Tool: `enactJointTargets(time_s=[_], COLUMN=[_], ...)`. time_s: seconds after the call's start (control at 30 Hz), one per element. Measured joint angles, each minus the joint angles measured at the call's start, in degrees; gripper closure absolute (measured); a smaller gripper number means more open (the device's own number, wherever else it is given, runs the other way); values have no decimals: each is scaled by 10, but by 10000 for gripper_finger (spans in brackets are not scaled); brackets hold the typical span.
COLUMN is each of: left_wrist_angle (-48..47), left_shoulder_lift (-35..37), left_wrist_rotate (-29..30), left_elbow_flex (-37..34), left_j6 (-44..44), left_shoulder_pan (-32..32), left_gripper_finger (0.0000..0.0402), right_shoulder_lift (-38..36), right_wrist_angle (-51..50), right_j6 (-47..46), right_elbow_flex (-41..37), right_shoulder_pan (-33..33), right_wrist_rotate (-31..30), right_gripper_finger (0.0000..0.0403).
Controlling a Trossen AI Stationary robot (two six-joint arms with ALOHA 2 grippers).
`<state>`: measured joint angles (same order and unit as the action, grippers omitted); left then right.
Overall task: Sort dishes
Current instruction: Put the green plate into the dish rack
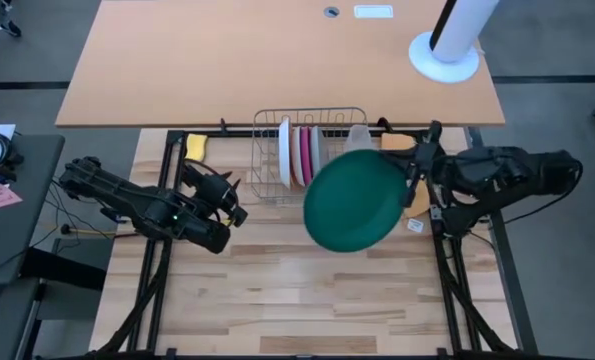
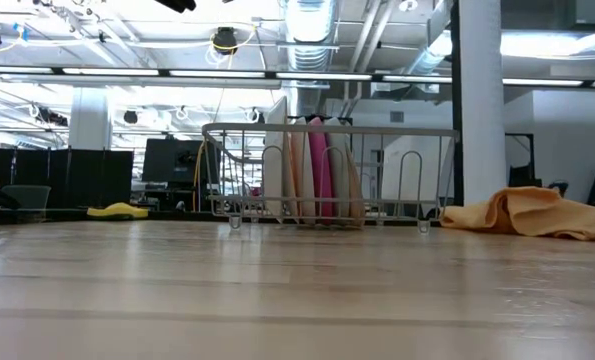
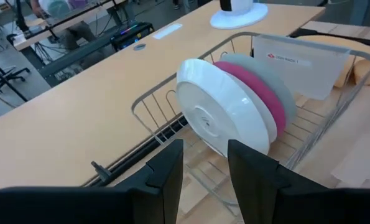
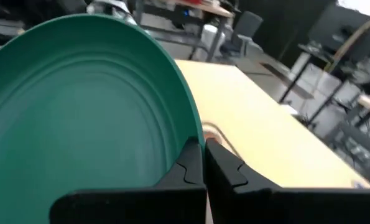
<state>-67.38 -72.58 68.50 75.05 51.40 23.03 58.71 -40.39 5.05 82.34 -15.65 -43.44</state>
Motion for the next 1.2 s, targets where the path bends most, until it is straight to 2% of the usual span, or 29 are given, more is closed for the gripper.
enactJointTargets(time_s=[0.2,0.37,0.47,0.7,0.83,0.93,1.2], left_wrist_angle=[54,170,243,432,493,528,505], left_shoulder_lift=[0,-4,-12,-51,-68,-73,-72], left_wrist_rotate=[38,26,-3,-16,-60,-83,-63], left_elbow_flex=[0,0,-2,-21,-22,-22,-22], left_j6=[-16,-110,-180,-337,-388,-390,-332], left_shoulder_pan=[0,5,10,-5,-7,-9,-36], left_gripper_finger=[280,276,255,183,155,147,146], right_shoulder_lift=[-95,-145,-151,-115,-76,-48,17], right_wrist_angle=[66,159,261,401,471,522,669], right_j6=[-25,-25,34,120,170,219,340], right_elbow_flex=[-140,-261,-302,-313,-313,-313,-313], right_shoulder_pan=[-1,-1,1,-10,-23,-32,-46], right_wrist_rotate=[-56,-150,-200,-211,-221,-245,-246], right_gripper_finger=[403,403,403,403,403,403,403])
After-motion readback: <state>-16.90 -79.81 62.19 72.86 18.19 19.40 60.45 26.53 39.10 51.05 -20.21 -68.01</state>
